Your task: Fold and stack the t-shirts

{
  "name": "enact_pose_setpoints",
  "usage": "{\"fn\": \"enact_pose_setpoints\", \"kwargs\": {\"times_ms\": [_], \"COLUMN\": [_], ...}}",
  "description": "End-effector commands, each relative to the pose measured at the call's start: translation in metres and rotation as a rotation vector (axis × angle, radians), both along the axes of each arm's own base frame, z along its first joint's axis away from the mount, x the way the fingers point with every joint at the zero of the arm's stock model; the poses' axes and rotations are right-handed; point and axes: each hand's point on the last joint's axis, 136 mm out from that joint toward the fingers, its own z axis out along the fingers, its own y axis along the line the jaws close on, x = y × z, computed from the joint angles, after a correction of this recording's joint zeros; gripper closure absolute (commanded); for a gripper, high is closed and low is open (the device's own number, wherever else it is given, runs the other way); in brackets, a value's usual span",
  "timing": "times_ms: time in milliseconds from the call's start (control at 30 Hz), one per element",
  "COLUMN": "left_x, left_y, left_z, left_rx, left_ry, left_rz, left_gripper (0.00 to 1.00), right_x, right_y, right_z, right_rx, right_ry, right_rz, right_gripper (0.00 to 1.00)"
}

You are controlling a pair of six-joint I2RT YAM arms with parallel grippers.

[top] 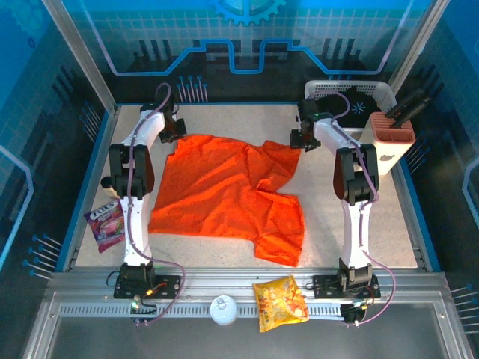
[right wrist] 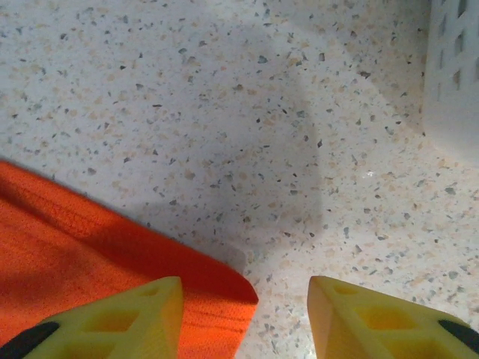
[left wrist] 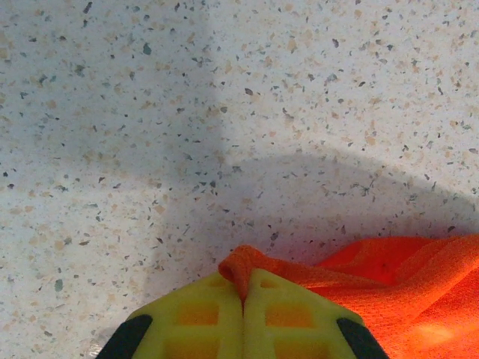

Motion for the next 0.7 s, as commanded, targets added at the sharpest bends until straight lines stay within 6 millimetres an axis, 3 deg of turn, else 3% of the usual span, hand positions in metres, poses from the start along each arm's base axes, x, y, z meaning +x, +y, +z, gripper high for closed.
{"fn": "enact_pose_setpoints", "kwargs": {"times_ms": [0,300,667], "left_x": [0.002,0.001,0.0], "left_y": [0.003,0.002,0.003], "left_z": [0.026,0.024,0.02], "left_rx": [-0.018,-0.022,-0.02], "left_ry": [-0.052,-0.047,-0.039], "left_rz": [0.002,-0.001,0.001], "left_gripper": [1.0,1.0,1.0], "right_x": [-0.003,-0.018,-0.019], "right_y": [0.003,0.02,0.006], "right_z": [0.027,-0.002,-0.025], "right_rx": [-0.004,0.097,0.031], "right_ry": [-0.014,0.093,0.147], "right_rz": [0.073,0.088,0.082], "right_gripper": [0.49,0.48,0.55]}}
